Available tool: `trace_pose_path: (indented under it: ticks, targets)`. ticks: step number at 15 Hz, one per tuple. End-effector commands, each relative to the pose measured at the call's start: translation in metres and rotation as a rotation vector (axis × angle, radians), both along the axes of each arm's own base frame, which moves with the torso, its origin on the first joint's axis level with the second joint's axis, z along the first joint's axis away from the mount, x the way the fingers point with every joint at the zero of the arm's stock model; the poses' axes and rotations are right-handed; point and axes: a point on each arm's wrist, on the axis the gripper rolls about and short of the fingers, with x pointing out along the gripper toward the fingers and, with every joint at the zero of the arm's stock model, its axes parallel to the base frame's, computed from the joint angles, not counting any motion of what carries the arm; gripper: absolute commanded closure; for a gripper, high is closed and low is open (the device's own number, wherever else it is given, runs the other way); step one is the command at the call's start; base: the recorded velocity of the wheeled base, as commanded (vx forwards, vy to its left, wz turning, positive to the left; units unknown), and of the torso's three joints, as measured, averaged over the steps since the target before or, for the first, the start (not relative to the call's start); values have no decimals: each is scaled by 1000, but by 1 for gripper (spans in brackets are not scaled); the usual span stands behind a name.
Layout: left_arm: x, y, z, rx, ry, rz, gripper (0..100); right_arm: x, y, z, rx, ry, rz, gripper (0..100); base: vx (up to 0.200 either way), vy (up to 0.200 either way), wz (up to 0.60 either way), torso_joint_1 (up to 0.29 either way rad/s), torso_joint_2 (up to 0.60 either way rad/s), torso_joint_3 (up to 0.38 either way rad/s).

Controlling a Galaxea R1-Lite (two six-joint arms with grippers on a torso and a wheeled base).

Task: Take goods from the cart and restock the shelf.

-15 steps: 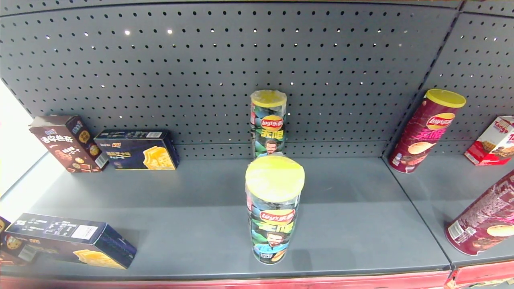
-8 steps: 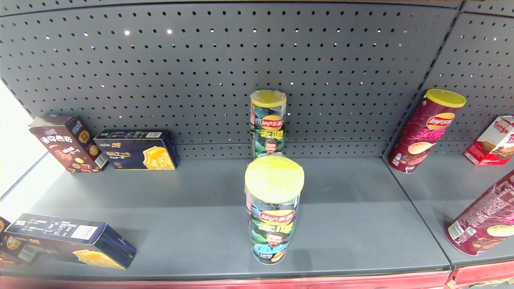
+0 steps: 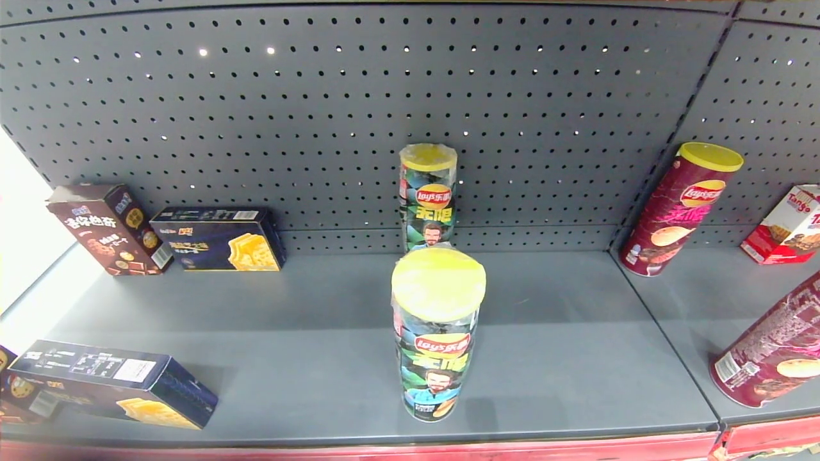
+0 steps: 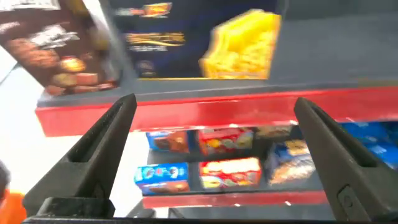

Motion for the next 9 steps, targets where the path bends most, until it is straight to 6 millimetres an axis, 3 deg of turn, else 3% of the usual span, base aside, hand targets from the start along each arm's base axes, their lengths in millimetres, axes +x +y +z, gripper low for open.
trace_pose_path:
  ticks: [1, 4, 9]
  targets:
    - [-1, 0, 0, 24, -11, -9, 0, 0, 0, 0, -1, 3, 1, 0, 0, 0, 0, 0, 0, 0]
    - [-1, -3, 0, -15, -9, -130, 0, 0, 0, 0, -1, 3, 1, 0, 0, 0, 0, 0, 0, 0]
    - [-1, -3, 0, -18, -9, -118, 0, 0, 0, 0, -1, 3, -1, 0, 0, 0, 0, 0, 0, 0]
